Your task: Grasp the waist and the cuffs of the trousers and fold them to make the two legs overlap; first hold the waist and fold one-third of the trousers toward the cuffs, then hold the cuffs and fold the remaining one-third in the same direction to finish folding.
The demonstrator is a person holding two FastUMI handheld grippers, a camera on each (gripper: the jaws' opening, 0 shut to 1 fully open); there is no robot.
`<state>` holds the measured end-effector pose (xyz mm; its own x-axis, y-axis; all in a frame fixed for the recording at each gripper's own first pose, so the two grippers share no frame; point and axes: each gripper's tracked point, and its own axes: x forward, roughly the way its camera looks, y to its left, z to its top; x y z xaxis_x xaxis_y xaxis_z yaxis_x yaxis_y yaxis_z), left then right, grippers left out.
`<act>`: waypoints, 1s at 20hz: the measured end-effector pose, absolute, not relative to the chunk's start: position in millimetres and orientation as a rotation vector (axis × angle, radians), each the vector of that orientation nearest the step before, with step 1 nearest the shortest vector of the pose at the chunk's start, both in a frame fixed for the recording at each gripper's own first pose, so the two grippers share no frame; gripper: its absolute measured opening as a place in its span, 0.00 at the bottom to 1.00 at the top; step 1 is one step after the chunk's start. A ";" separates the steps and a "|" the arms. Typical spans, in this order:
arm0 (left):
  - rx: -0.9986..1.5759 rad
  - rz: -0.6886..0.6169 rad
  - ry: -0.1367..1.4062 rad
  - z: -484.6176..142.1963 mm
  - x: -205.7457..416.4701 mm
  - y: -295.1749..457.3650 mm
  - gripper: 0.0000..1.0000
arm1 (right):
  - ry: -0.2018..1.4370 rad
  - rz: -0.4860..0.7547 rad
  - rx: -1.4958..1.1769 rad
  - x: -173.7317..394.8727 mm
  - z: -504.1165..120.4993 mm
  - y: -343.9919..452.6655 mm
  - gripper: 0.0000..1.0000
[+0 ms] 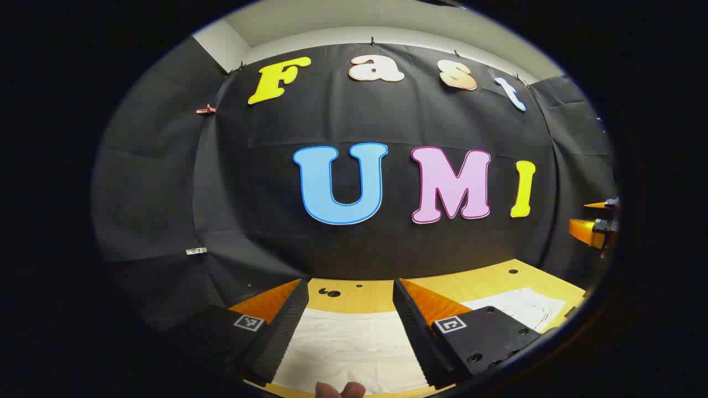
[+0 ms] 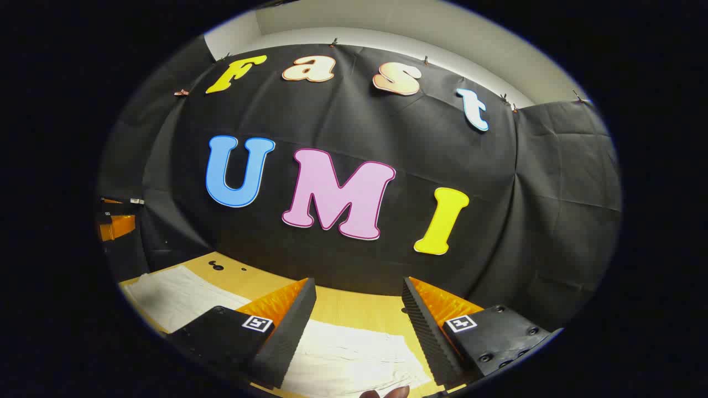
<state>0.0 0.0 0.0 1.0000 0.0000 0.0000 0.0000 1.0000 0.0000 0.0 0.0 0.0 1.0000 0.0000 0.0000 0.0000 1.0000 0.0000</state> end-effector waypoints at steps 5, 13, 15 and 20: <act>0.016 -0.007 0.005 -3.4 -2.5 -0.7 0.95 | 0.003 0.004 -0.014 -3.4 -1.0 0.3 0.97; 0.058 -0.016 0.012 -10.5 -7.9 1.0 0.95 | 0.007 0.020 -0.047 -5.9 -3.2 5.4 0.97; 0.083 -0.017 0.015 -12.9 -9.7 4.7 0.96 | 0.010 0.024 -0.060 -7.0 -4.8 5.6 0.97; 0.223 -0.036 0.021 -27.6 -12.9 19.2 0.97 | 0.018 0.034 -0.171 -8.2 -15.6 -3.0 0.97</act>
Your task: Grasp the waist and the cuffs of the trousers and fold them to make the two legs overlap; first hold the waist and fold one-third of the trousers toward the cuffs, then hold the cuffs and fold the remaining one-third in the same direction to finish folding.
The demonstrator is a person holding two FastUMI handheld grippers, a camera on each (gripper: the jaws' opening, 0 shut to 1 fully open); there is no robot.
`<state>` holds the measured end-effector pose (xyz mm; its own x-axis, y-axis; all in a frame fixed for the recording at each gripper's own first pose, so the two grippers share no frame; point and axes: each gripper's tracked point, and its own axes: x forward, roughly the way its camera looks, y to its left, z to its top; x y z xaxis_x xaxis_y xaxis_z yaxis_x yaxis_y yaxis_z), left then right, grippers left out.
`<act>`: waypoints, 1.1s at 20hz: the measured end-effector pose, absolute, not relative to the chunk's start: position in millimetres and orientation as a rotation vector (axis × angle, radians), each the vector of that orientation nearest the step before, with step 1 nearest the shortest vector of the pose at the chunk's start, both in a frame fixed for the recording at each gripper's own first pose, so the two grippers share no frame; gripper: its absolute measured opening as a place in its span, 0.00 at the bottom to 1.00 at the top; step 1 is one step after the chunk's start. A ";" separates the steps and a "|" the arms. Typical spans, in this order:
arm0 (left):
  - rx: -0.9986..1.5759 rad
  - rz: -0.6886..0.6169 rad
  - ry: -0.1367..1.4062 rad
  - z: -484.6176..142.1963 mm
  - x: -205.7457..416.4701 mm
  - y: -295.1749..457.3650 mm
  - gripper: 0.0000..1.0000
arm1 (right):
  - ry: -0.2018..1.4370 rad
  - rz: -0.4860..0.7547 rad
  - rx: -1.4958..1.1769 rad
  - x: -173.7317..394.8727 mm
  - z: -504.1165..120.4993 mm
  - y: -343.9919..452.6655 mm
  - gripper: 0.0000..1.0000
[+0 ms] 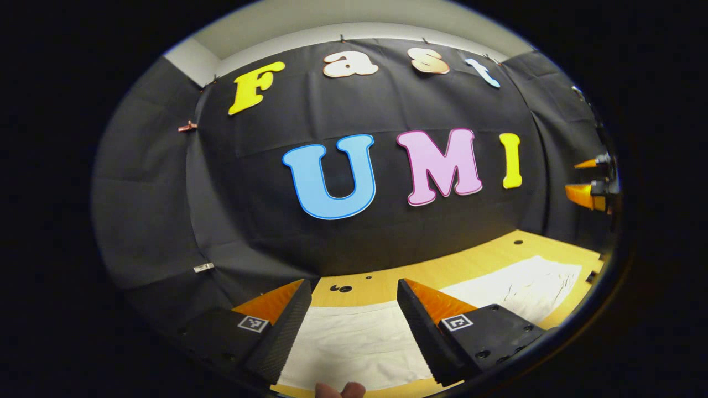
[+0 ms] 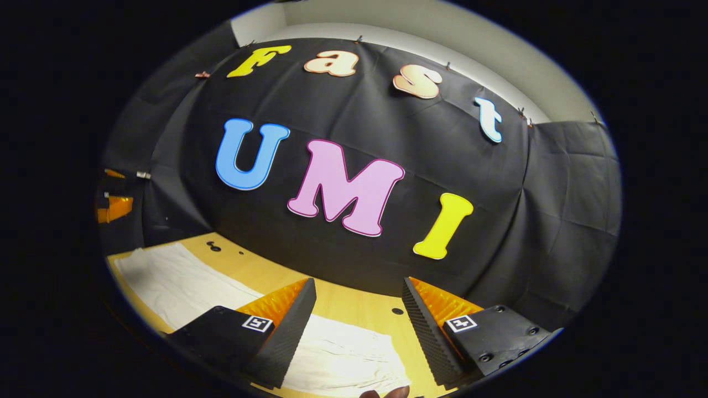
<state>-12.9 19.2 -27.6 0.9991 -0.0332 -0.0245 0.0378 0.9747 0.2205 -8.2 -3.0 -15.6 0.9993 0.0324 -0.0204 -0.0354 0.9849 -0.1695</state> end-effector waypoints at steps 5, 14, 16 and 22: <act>0.500 -0.090 0.062 -73.1 -13.5 46.5 0.97 | 0.072 0.059 -0.393 -16.4 -55.2 -27.0 0.97; 0.845 -0.310 0.293 -198.7 -31.1 88.7 0.97 | 0.233 0.189 -0.730 -52.5 -165.1 -60.9 0.97; 0.913 -0.400 0.376 -232.7 -39.8 99.7 0.97 | 0.270 0.227 -0.775 -62.6 -187.5 -67.4 0.97; 1.088 -0.481 0.566 -299.2 -54.2 155.0 0.97 | 0.382 0.251 -0.853 -82.8 -235.5 -99.2 0.97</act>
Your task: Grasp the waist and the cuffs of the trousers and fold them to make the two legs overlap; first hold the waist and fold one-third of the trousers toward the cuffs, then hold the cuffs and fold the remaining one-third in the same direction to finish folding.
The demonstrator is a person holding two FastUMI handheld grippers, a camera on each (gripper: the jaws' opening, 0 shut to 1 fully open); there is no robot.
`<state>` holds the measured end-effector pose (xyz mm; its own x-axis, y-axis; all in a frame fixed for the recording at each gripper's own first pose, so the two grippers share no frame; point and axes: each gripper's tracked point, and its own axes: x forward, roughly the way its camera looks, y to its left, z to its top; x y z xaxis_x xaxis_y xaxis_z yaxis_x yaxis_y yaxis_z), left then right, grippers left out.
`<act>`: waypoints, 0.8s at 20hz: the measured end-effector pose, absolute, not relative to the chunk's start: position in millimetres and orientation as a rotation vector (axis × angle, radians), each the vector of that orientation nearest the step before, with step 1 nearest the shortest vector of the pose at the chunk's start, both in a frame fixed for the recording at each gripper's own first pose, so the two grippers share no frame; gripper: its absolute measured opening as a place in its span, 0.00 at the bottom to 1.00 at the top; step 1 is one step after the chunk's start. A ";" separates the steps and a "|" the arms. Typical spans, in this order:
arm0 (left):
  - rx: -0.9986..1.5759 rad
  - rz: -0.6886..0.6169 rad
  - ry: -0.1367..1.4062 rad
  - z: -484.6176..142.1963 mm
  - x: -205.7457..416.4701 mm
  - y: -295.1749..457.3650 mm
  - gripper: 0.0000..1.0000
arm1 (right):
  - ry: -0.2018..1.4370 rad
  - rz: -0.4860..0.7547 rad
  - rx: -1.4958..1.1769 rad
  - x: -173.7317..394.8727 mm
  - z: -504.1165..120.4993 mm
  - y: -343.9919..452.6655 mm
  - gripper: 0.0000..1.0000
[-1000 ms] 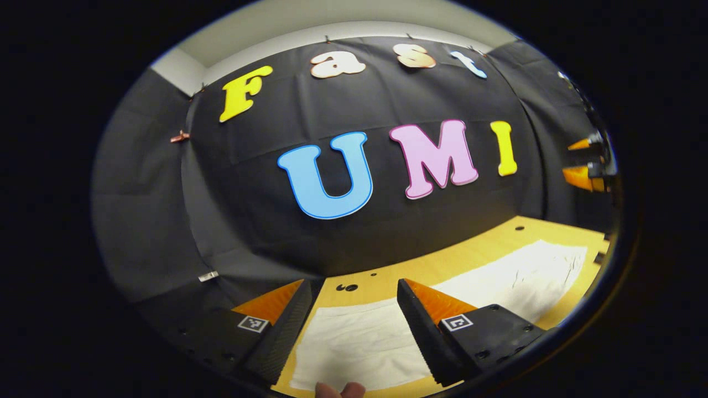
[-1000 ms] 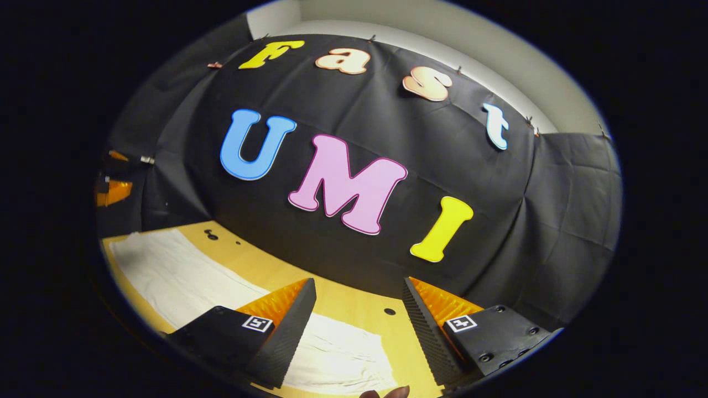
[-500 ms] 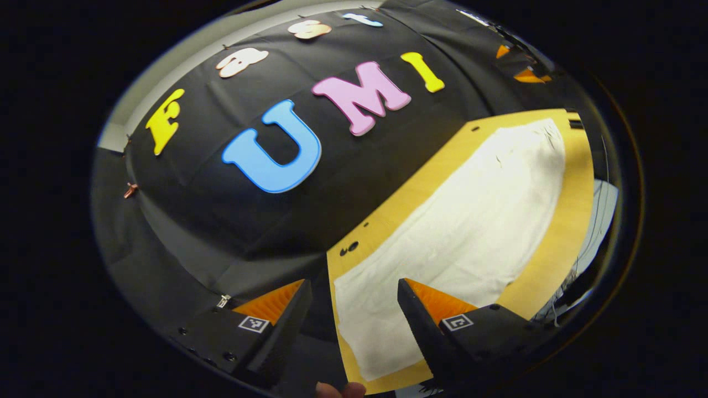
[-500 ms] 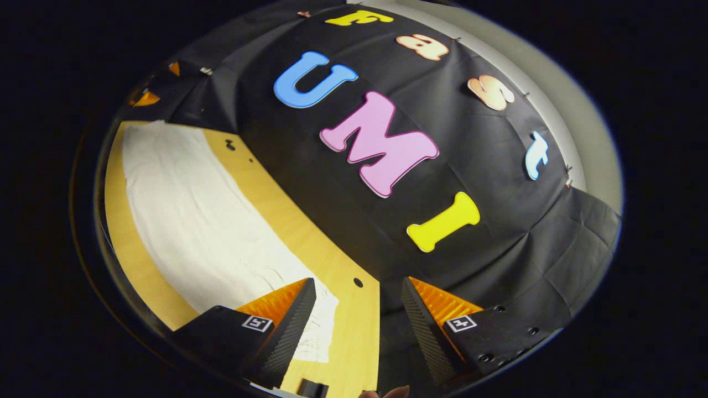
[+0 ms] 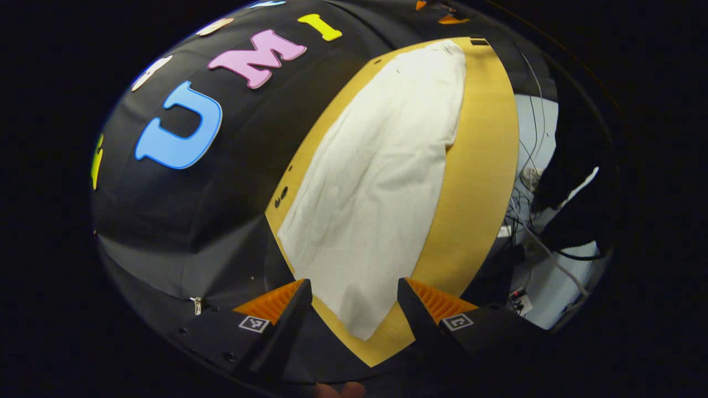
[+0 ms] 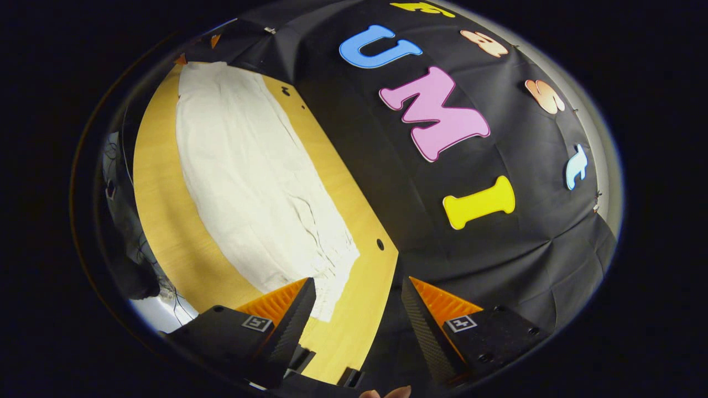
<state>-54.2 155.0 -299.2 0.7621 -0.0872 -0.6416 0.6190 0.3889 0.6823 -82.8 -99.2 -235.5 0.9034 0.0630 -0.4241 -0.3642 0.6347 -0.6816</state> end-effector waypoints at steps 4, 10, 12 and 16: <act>1.202 -0.515 0.643 -322.7 -47.9 176.8 0.97 | 0.423 0.289 -0.899 -95.4 -261.5 -107.3 0.97; 1.374 -0.565 0.667 -340.4 -26.2 186.4 0.94 | 0.463 0.320 -0.934 -98.0 -287.0 -119.8 0.97; 1.429 -0.577 0.643 -340.3 -17.5 186.0 0.91 | 0.468 0.329 -0.948 -94.1 -294.0 -122.6 0.97; 1.461 -0.578 0.647 -341.5 0.2 187.9 0.88 | 0.461 0.367 -0.989 -84.2 -308.6 -124.2 0.97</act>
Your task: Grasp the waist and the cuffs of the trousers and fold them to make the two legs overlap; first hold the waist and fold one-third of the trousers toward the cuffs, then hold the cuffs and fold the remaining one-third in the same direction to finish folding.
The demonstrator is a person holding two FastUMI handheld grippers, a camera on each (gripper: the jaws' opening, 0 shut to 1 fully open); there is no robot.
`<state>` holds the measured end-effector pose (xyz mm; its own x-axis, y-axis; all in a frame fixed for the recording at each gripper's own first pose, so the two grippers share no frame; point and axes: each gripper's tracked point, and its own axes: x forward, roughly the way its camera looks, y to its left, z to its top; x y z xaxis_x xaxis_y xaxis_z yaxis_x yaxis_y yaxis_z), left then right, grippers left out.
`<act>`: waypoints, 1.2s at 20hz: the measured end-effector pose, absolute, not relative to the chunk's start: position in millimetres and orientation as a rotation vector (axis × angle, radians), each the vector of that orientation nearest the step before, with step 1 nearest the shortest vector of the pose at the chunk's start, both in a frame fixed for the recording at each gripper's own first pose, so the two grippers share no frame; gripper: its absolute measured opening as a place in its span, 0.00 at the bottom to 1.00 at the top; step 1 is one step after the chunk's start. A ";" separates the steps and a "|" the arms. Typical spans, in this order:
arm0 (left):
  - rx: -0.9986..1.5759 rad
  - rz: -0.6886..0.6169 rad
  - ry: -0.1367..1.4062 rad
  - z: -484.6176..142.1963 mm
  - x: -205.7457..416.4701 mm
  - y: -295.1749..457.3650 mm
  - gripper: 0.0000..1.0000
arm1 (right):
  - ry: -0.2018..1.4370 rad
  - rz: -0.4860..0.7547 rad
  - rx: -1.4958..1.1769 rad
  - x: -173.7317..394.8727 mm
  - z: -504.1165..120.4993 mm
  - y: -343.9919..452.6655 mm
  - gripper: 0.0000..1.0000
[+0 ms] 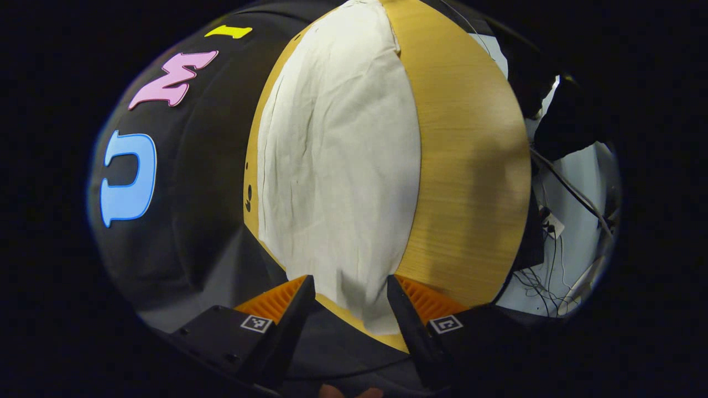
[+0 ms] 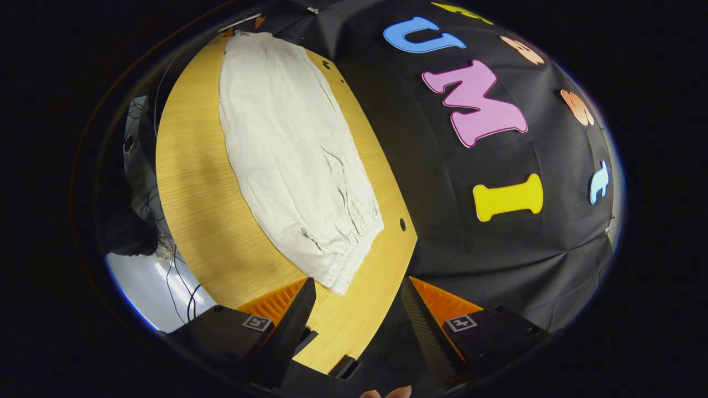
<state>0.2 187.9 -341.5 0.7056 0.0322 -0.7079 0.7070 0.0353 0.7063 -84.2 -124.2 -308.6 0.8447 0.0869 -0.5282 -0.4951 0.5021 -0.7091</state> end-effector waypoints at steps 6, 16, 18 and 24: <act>1.472 -0.638 0.730 -356.2 4.8 190.1 0.53 | 0.485 0.445 -1.078 -85.9 -338.8 -136.4 0.97; 1.379 -0.557 0.799 -361.7 11.8 188.0 0.05 | 0.461 0.584 -1.246 -71.7 -379.3 -130.6 0.97; 1.390 -0.561 0.796 -361.5 12.8 187.6 0.05 | 0.454 0.584 -1.275 -55.2 -389.8 -133.5 0.97; 1.383 -0.571 0.781 -361.4 15.8 186.9 0.05 | 0.343 0.615 -1.382 -4.3 -404.5 -113.3 0.97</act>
<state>15.8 186.9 -361.4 0.6330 0.0879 -0.7692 0.7594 0.1228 0.6389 -4.3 -113.3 -404.5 0.7977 0.2033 -0.5678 -0.5899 0.0675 -0.8046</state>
